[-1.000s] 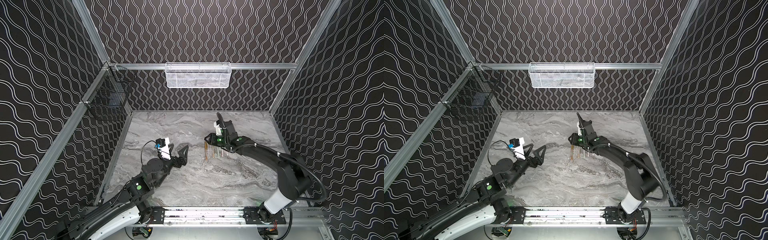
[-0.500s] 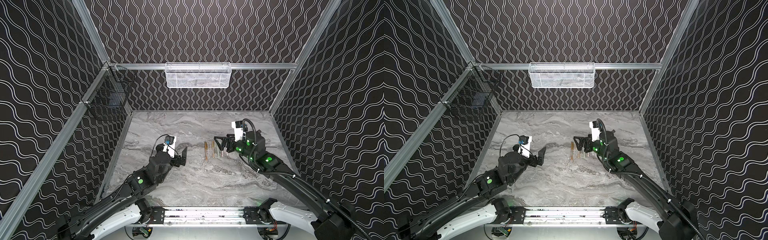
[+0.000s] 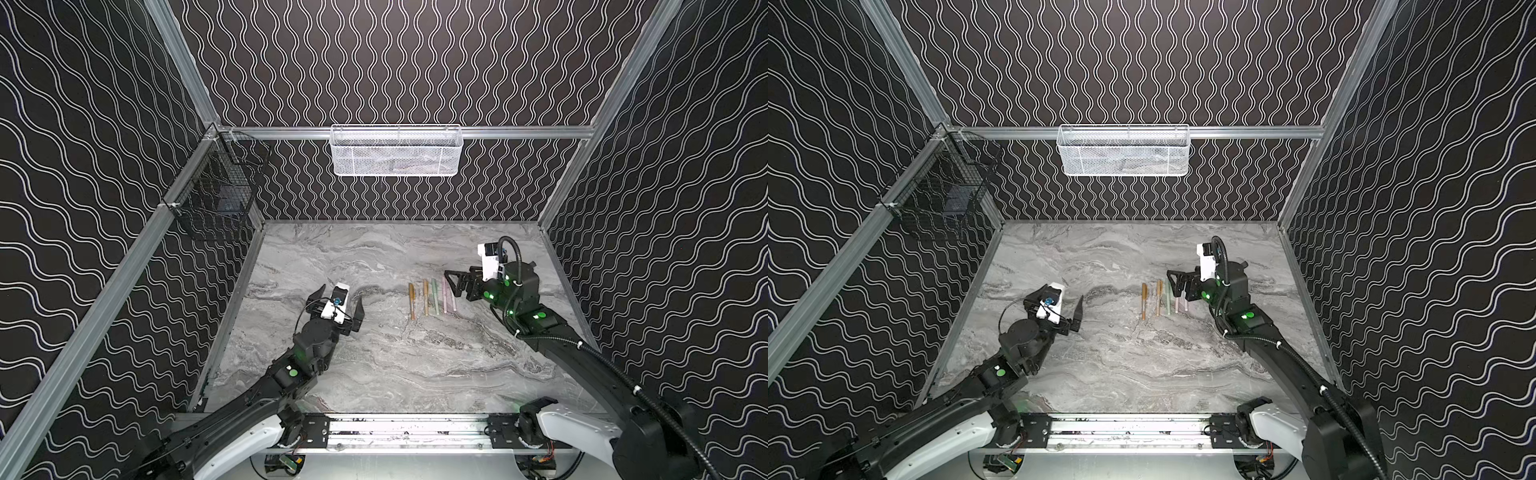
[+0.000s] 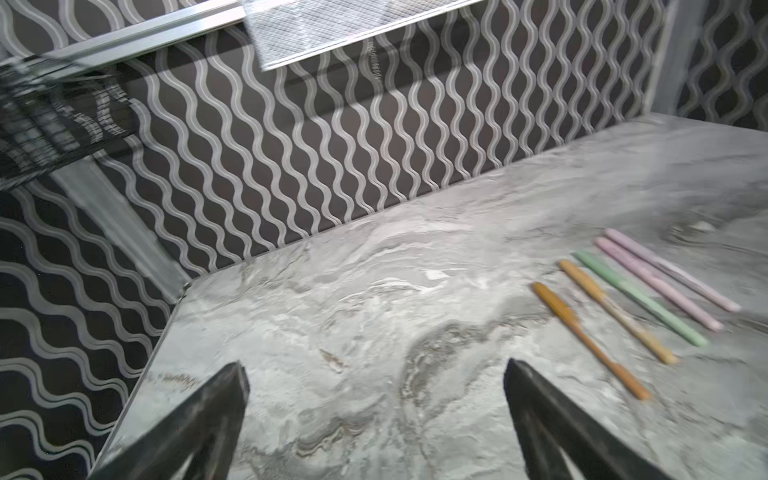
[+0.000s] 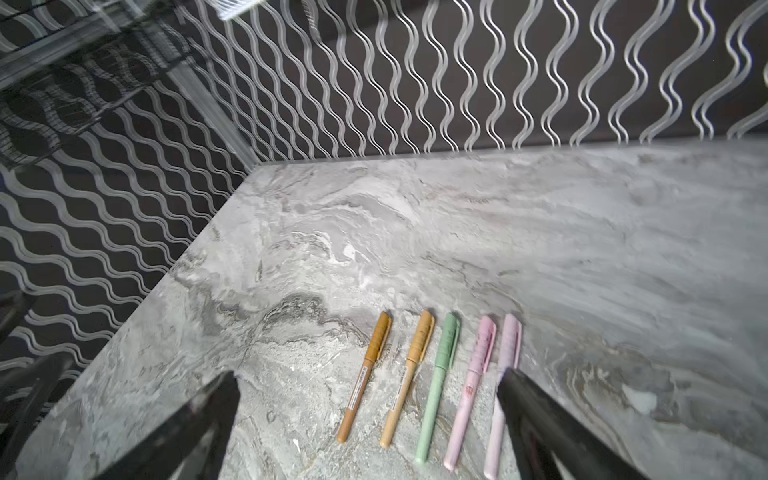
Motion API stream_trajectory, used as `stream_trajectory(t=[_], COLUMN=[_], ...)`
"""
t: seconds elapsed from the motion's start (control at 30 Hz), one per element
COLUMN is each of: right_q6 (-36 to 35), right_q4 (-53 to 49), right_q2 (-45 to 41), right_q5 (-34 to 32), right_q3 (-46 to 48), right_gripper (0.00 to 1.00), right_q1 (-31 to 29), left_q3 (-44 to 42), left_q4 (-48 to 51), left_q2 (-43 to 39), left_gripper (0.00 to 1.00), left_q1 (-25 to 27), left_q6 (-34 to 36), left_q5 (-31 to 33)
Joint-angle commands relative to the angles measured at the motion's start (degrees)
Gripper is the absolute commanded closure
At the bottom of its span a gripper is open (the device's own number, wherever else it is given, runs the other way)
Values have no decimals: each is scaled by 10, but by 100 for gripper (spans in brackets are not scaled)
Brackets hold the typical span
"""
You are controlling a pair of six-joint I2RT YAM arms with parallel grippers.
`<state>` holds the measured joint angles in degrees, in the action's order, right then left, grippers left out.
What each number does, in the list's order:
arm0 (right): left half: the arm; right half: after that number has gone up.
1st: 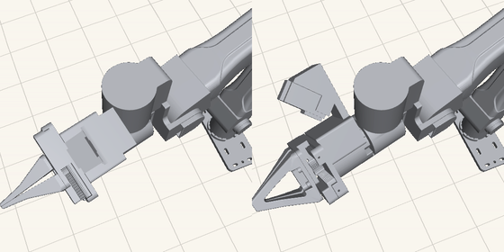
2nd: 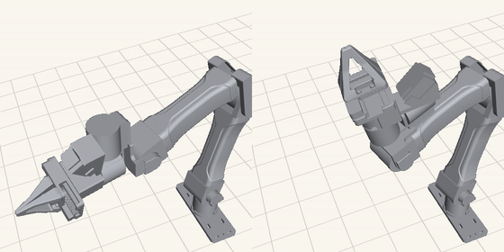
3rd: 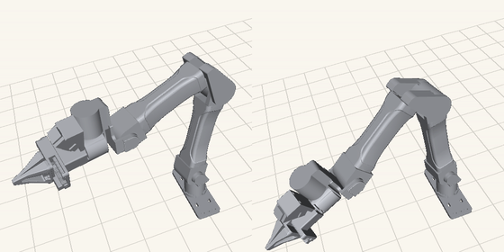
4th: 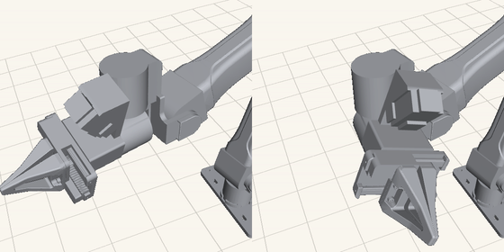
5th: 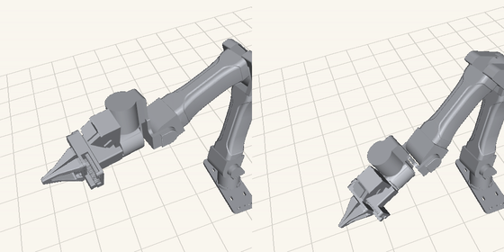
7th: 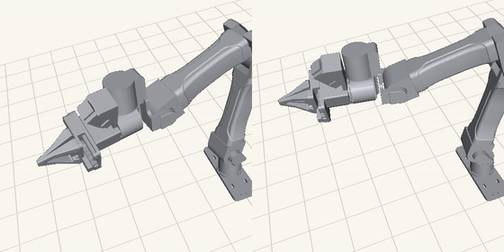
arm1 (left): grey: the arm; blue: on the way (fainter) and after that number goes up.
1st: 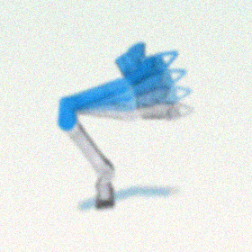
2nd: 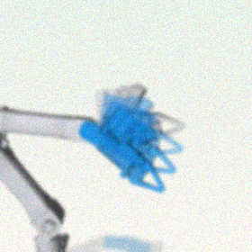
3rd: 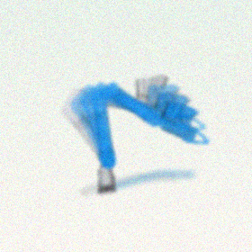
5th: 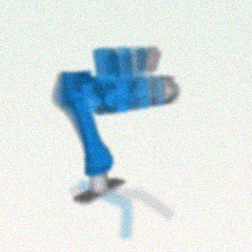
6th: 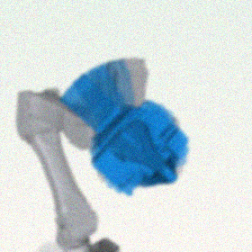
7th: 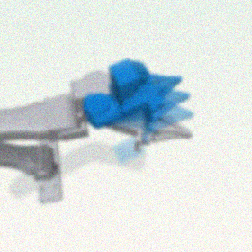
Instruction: Insert the pens into the pen caps
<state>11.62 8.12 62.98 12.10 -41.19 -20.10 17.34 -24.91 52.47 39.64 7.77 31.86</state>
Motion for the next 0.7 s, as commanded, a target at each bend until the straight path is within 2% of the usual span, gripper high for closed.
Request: stream_trajectory(t=[0.0, 0.13, 0.27, 0.37, 0.5, 0.57, 0.63, 0.67], right_q6=[-34, -31, -39, -49, -53, -54, -55, -56], right_q4=[41, 48, 33, 21, 45, 51, 48, 51], right_q2=[-13, -12, -2, 0, 3, 10, 19, 25], right_q5=[-9, -11, -8, -16, -27, -22, -15, -11], right_q3=[9, 19, 6, 1, 15, 13, 6, 5], right_gripper=[0, 0, 0, 0, 0, 0, 0, 0], right_q1=[1, 1, 2, 3, 7, 10, 14, 17], left_q3=[-32, -54, -64, -72, -61, -57, -34, -15], left_q4=[-134, -218, -328, -460, -515, -574, -447, -429], left_q2=[18, 95, 217, 313, 408, 459, 414, 422], left_gripper=[1, 1, 1, 1, 1, 1, 1, 1], left_q1=[-46, -126, -193, -240, -326, -346, -349, -354], left_q6=[14, 26, 25, 29, -36, -40, -55, -55], left_q5=[-10, -43, -82, -110, -190, -210, -210, -219])
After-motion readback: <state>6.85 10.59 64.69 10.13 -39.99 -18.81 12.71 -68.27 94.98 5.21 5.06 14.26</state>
